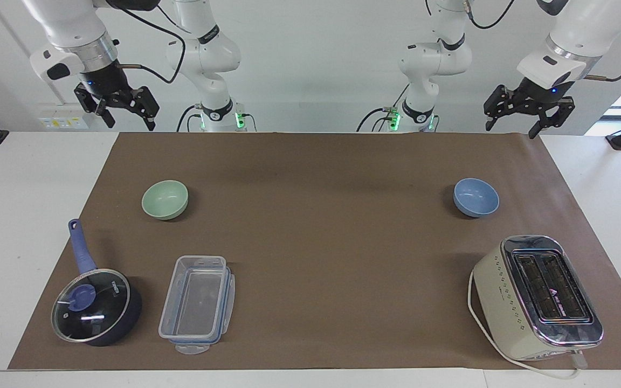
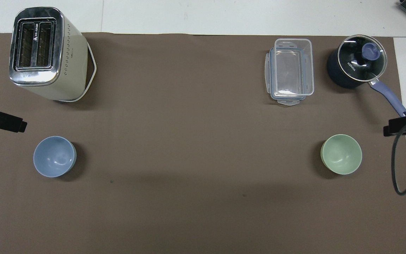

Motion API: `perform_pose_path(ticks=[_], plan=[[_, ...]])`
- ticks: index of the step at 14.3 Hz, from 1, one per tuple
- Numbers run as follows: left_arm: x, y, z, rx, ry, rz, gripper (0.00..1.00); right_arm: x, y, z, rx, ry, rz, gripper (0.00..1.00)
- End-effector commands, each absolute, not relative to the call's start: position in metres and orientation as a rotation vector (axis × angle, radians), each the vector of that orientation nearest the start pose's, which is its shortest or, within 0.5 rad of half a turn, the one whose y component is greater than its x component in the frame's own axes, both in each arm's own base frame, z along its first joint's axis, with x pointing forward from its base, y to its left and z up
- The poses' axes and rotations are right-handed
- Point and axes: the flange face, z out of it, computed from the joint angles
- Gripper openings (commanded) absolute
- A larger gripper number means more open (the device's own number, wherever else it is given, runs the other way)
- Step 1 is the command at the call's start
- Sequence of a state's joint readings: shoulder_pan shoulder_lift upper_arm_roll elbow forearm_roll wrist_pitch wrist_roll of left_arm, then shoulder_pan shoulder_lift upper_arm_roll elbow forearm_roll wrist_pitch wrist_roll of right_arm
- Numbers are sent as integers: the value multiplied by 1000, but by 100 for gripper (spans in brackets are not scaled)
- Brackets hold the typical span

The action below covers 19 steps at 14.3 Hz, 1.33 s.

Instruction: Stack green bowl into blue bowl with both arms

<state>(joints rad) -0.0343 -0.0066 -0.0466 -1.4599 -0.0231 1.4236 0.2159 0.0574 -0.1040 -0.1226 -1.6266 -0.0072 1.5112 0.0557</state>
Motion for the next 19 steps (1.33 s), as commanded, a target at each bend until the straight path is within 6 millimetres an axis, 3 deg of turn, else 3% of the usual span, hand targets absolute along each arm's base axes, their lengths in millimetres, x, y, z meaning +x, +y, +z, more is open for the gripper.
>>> perform_pose_path(ticks=[1,12,19], plan=[[531,-44,670,-3123,454,52,100,506,-44,648,-3116,189,23,100],[531,-44,670,-3123,454,49,100,506,-38,649,-3118,175,22,100],[531,-45,670,-3123,454,52,100,507,-47,649,-3117,190,13,100]])
